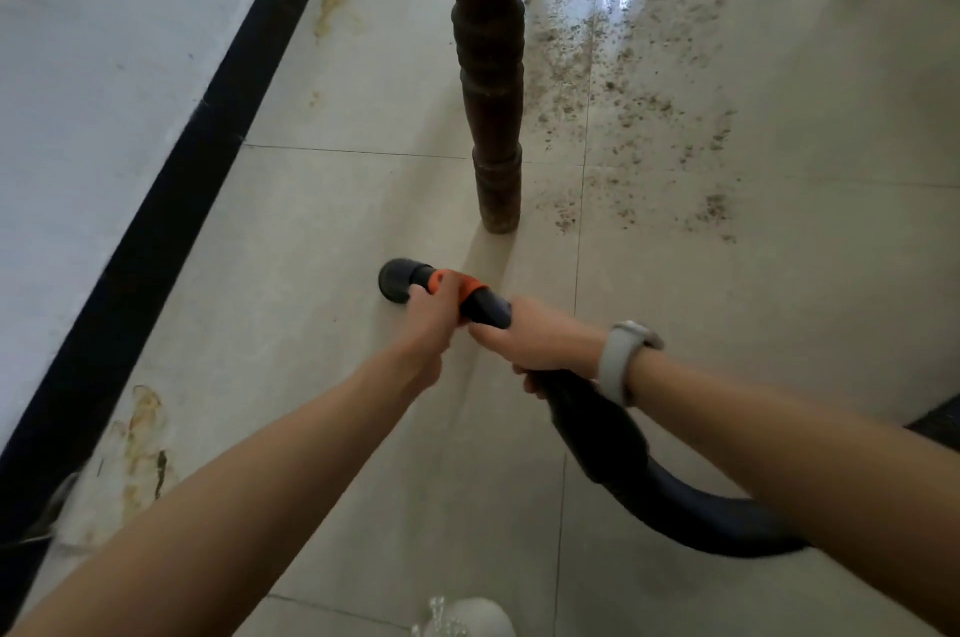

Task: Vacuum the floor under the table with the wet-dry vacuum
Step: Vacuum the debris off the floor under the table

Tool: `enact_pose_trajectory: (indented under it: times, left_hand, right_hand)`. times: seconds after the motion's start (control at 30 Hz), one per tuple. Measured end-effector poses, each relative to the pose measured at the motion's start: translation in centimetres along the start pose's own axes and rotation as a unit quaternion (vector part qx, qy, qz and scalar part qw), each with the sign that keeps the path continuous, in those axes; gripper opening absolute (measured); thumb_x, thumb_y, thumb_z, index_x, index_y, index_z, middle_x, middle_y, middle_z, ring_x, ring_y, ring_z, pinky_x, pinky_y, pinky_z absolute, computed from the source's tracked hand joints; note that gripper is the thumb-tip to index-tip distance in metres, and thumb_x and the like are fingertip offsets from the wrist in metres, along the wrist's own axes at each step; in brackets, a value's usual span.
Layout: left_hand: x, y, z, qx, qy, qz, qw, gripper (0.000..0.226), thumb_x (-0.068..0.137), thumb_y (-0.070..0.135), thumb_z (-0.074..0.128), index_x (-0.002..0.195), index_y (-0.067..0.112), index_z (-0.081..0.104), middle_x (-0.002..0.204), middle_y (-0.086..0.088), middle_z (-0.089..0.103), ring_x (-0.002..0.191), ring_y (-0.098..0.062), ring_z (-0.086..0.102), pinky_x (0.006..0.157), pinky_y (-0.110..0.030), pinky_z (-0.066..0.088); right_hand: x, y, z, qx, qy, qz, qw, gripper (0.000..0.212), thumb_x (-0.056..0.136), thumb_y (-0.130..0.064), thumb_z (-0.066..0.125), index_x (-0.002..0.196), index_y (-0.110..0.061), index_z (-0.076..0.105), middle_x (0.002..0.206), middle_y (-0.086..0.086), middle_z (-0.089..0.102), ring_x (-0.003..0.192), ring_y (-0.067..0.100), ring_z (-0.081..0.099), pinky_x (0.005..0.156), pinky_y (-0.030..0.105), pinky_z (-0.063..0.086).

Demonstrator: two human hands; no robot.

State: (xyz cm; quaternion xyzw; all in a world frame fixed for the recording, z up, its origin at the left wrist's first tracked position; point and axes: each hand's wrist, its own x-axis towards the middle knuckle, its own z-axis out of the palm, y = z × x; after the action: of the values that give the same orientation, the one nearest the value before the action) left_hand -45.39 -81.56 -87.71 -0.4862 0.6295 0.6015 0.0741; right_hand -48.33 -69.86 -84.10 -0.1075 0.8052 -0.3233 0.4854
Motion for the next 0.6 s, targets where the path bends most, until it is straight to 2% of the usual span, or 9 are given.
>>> enact_pose_trajectory:
  times: [0.13,0.17,0.3,0.4,0.5,0.6]
  left_hand:
    - [-1.9,-1.4,1.2,0.011,-0.021,-0.027,0.999,0.059,0.096,0.034,0.040,0.144,0.004,0.021,0.107,-0.005,0.053,0.077,-0.011,0.054,0.078,-0.032,0.037]
    - [-2.1,-1.6,1.4,0.015,-0.022,-0.028,0.999,0.059,0.096,0.033,0.039,0.144,0.004,0.019,0.106,-0.005,0.051,0.075,-0.010,0.052,0.078,-0.032,0.036]
    - [-2.4,-1.8,2.0,0.012,-0.011,-0.025,1.000,0.059,0.096,0.031,0.040,0.144,0.005,0.016,0.120,-0.007,0.050,0.103,-0.022,0.054,0.081,-0.033,0.037]
    - [-3.3,-2.0,2.6,0.032,-0.031,-0.013,0.999,0.057,0.095,0.030,0.042,0.142,0.005,0.020,0.110,-0.007,0.048,0.098,-0.021,0.052,0.078,-0.032,0.036]
    - [-4.2,-2.1,4.3,0.060,-0.076,0.006,0.995,0.054,0.095,0.030,0.044,0.140,0.006,0.025,0.109,-0.007,0.051,0.090,-0.018,0.055,0.075,-0.031,0.037]
    - [-4.6,-1.7,7.4,0.091,-0.115,0.019,0.989,0.053,0.094,0.033,0.047,0.136,0.008,0.029,0.110,-0.007,0.055,0.101,-0.023,0.060,0.075,-0.032,0.038]
  right_hand:
    - [-2.3,1.7,-0.5,0.002,-0.031,0.025,0.999,0.032,0.096,-0.035,0.049,0.109,-0.006,0.047,0.067,0.008,0.054,0.044,0.017,0.054,0.043,0.026,0.048]
    - [-2.5,2.0,-0.3,-0.001,-0.033,0.023,0.999,0.030,0.096,-0.035,0.048,0.106,-0.007,0.047,0.067,0.007,0.053,0.045,0.017,0.054,0.044,0.026,0.049]
    - [-3.0,2.7,0.2,-0.009,-0.010,0.022,1.000,0.028,0.095,-0.038,0.049,0.103,-0.013,0.042,0.070,0.006,0.053,0.046,0.015,0.053,0.043,0.026,0.048]
    - [-3.9,4.0,1.0,-0.029,0.035,0.020,0.999,0.027,0.094,-0.041,0.050,0.102,-0.016,0.042,0.069,0.003,0.053,0.044,0.015,0.053,0.041,0.024,0.046]
    - [-5.3,5.9,0.5,-0.031,0.082,0.035,0.996,0.027,0.094,-0.043,0.050,0.103,-0.019,0.043,0.068,0.001,0.055,0.043,0.013,0.054,0.039,0.023,0.045]
    - [-6.8,7.7,-1.6,0.002,0.115,0.067,0.991,0.030,0.094,-0.042,0.050,0.106,-0.016,0.045,0.068,0.003,0.056,0.043,0.015,0.055,0.040,0.024,0.046]
